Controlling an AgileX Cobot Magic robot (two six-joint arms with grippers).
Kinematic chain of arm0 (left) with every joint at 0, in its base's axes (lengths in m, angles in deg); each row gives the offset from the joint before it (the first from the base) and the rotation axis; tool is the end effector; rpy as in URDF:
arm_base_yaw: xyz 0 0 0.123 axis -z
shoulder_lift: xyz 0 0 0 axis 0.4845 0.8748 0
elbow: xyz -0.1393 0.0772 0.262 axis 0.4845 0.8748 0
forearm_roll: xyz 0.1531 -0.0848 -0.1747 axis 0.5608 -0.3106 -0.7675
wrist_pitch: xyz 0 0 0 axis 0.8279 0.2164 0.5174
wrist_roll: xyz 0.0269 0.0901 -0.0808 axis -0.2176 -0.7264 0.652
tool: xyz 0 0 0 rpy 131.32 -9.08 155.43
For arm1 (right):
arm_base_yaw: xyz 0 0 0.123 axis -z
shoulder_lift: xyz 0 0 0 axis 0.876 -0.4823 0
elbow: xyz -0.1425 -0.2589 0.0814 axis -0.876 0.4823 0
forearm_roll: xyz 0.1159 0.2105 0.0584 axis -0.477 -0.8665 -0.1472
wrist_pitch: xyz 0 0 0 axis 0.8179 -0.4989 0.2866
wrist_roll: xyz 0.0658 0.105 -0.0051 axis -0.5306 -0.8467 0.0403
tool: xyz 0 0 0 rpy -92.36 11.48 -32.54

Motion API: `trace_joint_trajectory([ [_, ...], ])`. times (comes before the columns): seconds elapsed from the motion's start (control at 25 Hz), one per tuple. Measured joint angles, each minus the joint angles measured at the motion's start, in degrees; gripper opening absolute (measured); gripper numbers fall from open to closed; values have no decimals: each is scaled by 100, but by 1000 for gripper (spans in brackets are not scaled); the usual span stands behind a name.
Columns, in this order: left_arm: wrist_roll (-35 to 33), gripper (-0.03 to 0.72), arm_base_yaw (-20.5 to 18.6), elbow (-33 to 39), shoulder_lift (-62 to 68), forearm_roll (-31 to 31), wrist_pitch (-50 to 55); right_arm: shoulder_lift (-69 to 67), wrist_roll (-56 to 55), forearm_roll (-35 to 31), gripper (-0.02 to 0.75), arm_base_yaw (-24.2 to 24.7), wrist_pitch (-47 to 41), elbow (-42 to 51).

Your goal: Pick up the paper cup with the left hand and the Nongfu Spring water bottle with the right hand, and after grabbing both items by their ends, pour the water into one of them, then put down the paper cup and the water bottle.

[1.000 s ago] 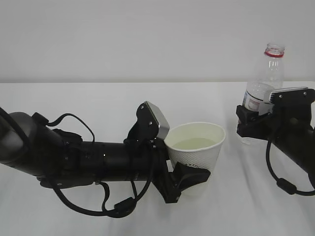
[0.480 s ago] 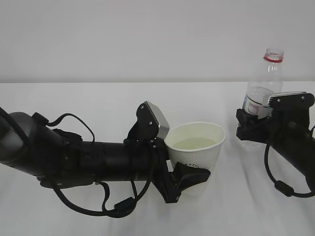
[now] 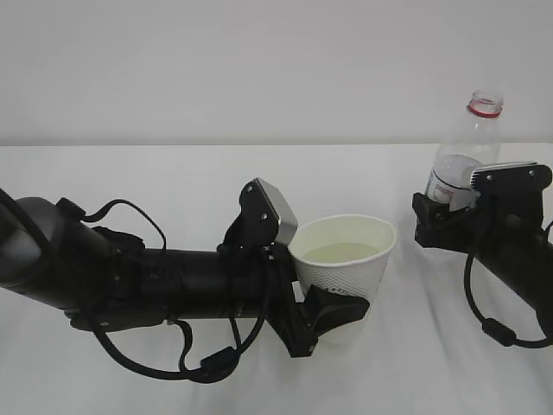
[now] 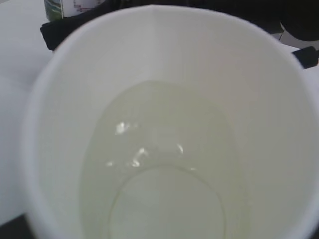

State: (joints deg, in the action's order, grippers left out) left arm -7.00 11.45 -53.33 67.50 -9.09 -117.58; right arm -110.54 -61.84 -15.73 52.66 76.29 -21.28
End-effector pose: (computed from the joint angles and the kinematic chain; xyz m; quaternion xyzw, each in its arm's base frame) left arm 0.2633 -0.3132 0.1174 0.4479 0.6809 -0.3911 0.4276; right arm 0.3564 0.0555 0.0979 -0.0677 0.7945 0.0493 0.6015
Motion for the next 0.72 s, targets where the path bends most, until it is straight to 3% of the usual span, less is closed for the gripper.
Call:
trace_joint_trajectory([
  [0.72, 0, 492, 0, 0, 0, -36, 0, 128, 0, 24, 603, 0, 19, -9],
])
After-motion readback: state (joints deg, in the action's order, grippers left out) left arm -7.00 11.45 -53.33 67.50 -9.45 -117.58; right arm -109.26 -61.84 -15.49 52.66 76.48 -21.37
